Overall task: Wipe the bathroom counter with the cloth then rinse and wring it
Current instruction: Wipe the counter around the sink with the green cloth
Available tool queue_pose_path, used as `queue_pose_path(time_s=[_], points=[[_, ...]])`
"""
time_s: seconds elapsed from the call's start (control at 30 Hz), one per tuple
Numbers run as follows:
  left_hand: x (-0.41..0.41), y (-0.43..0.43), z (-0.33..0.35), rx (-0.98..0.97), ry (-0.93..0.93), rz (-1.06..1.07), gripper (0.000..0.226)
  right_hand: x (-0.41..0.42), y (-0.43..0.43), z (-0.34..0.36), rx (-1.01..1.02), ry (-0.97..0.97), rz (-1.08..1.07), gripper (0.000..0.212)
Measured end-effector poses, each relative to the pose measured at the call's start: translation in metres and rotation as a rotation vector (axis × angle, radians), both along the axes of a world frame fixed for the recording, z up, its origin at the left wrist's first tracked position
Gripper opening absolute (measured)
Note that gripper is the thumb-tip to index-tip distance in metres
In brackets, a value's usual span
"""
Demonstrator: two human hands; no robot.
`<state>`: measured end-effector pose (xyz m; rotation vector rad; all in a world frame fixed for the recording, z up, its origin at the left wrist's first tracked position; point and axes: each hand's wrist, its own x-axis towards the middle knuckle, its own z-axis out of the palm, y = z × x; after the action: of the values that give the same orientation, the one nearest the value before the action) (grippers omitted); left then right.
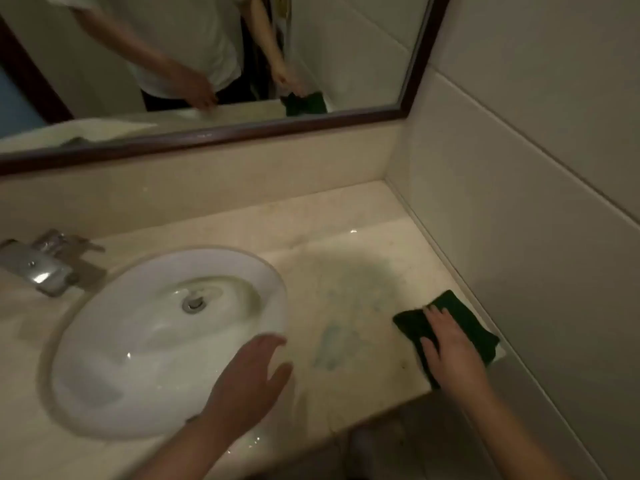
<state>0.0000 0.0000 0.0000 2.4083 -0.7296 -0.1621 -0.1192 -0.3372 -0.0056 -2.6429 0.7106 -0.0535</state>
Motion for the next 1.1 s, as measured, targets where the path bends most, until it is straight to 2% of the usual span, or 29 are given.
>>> queue_pose_path(time_s=[0.07, 0.13, 0.23, 0.33, 0.47, 0.7, 0.9, 1.0, 1.1], points=[[0.019, -0.05, -0.008, 0.114, -0.057, -0.067, 0.059, 0.012, -0.013, -0.015, -0.094, 0.107, 0.087, 0.059], [0.044, -0.096, -0.015, 0.202, 0.02, -0.016, 0.065, 0.017, -0.028, -0.032, -0.126, 0.199, 0.13, 0.061], [0.07, -0.132, -0.038, 0.336, 0.027, 0.072, 0.069, 0.014, -0.046, -0.056, -0.142, 0.186, 0.157, 0.069], [0.076, -0.145, -0.059, 0.449, 0.027, 0.121, 0.072, 0.047, -0.068, -0.061, -0.134, 0.162, 0.098, 0.072], [0.072, -0.146, -0.067, 0.469, -0.018, 0.12, 0.071, 0.111, -0.089, -0.058, -0.114, 0.172, 0.053, 0.071], [0.073, -0.147, -0.07, 0.441, -0.02, 0.127, 0.066, 0.246, -0.1, -0.053, -0.13, 0.199, 0.129, 0.071], [0.075, -0.148, -0.075, 0.465, -0.045, 0.147, 0.065, 0.342, -0.073, -0.053, -0.2, 0.184, 0.47, 0.067], [0.075, -0.147, -0.076, 0.473, -0.04, 0.144, 0.066, 0.336, -0.049, -0.053, -0.219, 0.166, 0.671, 0.067], [0.075, -0.147, -0.073, 0.467, -0.042, 0.129, 0.066, 0.295, -0.035, -0.051, -0.263, 0.15, 0.804, 0.071]])
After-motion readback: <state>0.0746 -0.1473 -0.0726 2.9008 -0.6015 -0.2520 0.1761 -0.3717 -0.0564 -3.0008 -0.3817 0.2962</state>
